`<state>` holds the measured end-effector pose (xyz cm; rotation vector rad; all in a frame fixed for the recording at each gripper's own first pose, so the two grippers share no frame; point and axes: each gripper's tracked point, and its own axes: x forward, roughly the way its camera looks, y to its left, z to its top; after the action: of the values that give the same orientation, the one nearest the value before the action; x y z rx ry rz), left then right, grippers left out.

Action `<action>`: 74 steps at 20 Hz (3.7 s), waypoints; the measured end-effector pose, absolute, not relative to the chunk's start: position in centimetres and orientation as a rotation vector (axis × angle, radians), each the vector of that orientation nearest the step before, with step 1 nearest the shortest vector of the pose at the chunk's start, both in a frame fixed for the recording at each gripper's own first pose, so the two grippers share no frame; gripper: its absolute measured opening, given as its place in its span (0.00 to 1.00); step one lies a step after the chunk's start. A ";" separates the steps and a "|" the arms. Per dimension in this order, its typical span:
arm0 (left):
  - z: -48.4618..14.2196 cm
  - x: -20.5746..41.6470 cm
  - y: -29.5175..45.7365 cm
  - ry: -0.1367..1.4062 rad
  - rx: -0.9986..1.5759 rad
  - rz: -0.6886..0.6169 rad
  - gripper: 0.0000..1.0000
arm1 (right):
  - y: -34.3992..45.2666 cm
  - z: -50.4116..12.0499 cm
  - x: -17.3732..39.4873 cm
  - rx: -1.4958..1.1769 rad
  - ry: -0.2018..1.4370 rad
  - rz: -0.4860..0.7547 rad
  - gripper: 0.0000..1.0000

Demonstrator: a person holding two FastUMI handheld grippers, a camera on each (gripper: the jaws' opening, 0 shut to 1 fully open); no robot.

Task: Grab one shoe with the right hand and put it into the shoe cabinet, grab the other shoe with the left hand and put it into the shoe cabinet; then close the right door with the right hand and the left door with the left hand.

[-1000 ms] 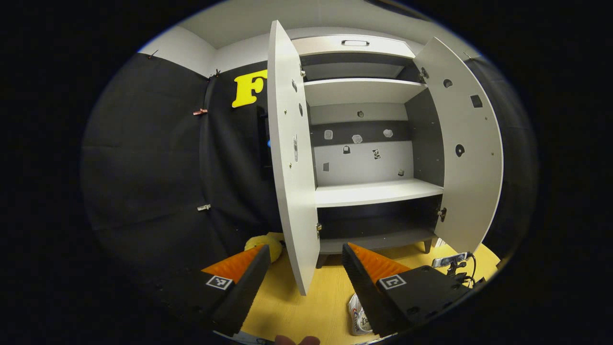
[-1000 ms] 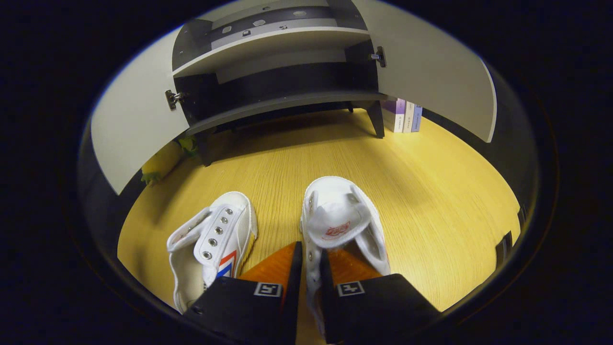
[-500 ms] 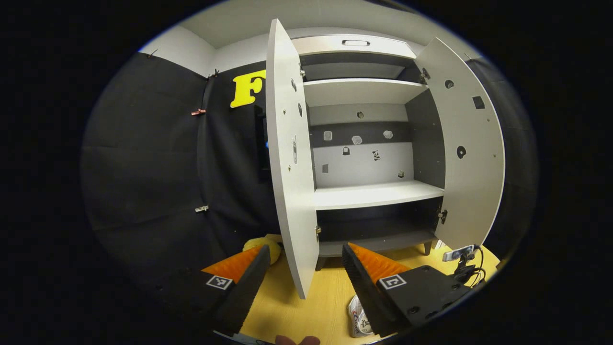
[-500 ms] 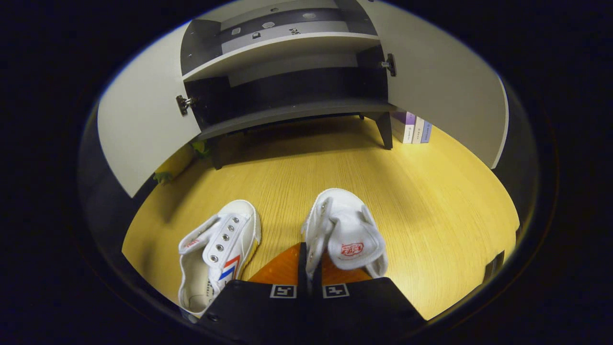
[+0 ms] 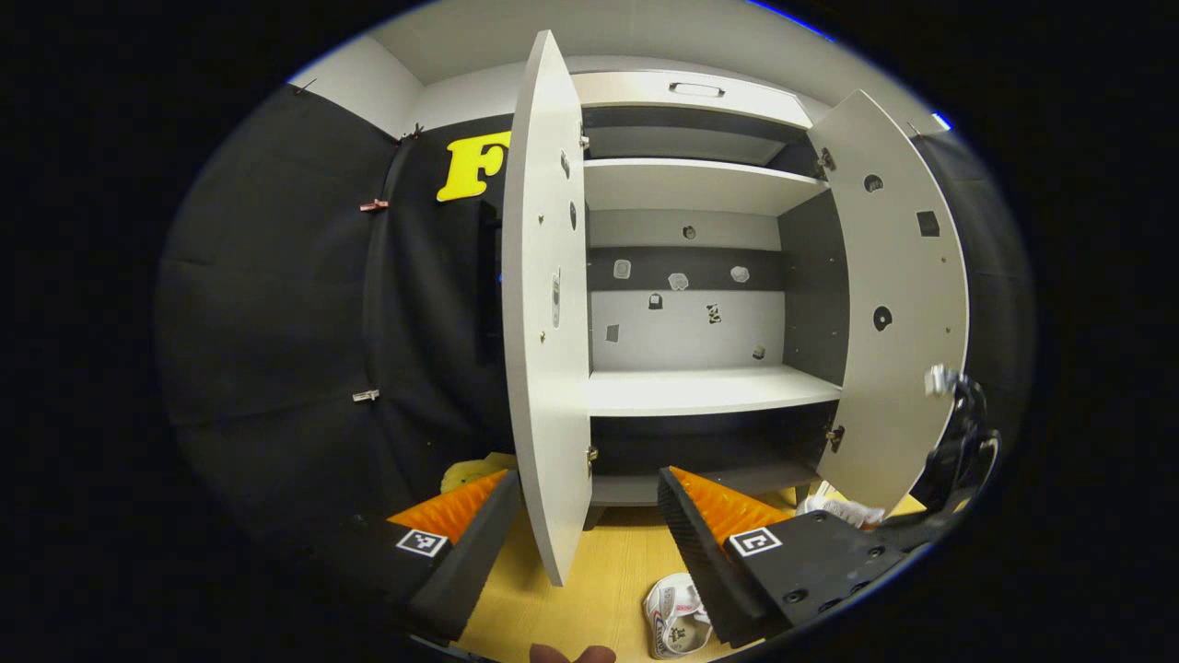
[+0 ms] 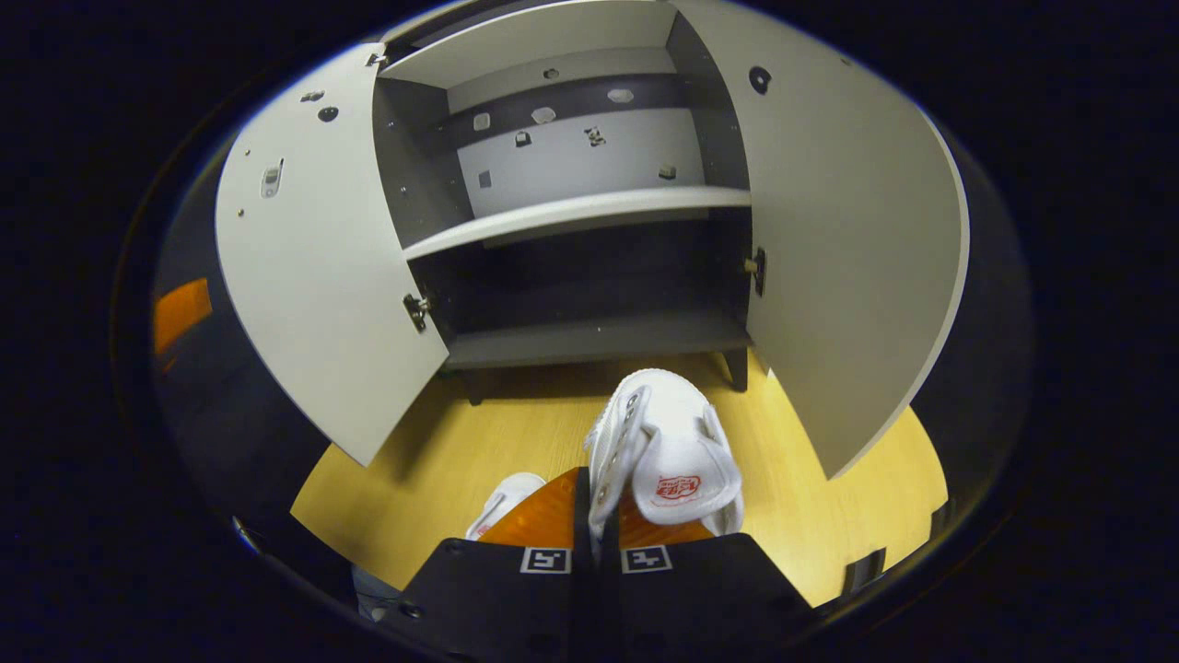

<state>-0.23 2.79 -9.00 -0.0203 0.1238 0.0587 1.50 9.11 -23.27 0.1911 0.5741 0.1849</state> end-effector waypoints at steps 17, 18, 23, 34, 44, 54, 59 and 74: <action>-8.0 1.9 -0.3 0.086 -0.088 -0.064 0.95 | 9.6 -7.4 28.8 -0.056 0.455 0.171 0.05; -7.9 1.9 -0.4 0.088 -0.095 -0.066 0.95 | 9.7 -7.7 30.4 -0.076 0.464 0.172 0.05; -8.0 2.1 -0.2 0.092 -0.090 -0.053 0.95 | 9.1 -11.1 37.2 -0.171 0.534 0.135 0.05; -8.9 2.3 -0.1 0.121 -0.102 -0.027 0.95 | 8.4 -16.1 42.4 -0.226 0.629 0.067 0.05; -8.1 1.6 -0.5 0.104 -0.109 -0.012 0.95 | 9.4 -11.6 38.5 -0.059 0.539 0.112 0.80; -10.0 -0.4 -3.1 0.127 -0.116 -0.058 0.95 | 9.7 -1.0 24.6 0.098 0.196 0.185 0.98; -15.5 -2.8 -4.7 0.223 -0.132 -0.125 0.95 | 8.9 0.9 14.0 0.073 0.049 0.219 0.98; -36.4 -5.2 -14.0 0.701 -0.229 -0.266 0.93 | -3.8 2.7 1.0 0.018 -0.046 0.093 0.98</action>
<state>-5.16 -14.03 -36.43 -0.2295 0.7015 -0.2659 0.99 -3.80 2.67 0.0185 -0.0459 0.0935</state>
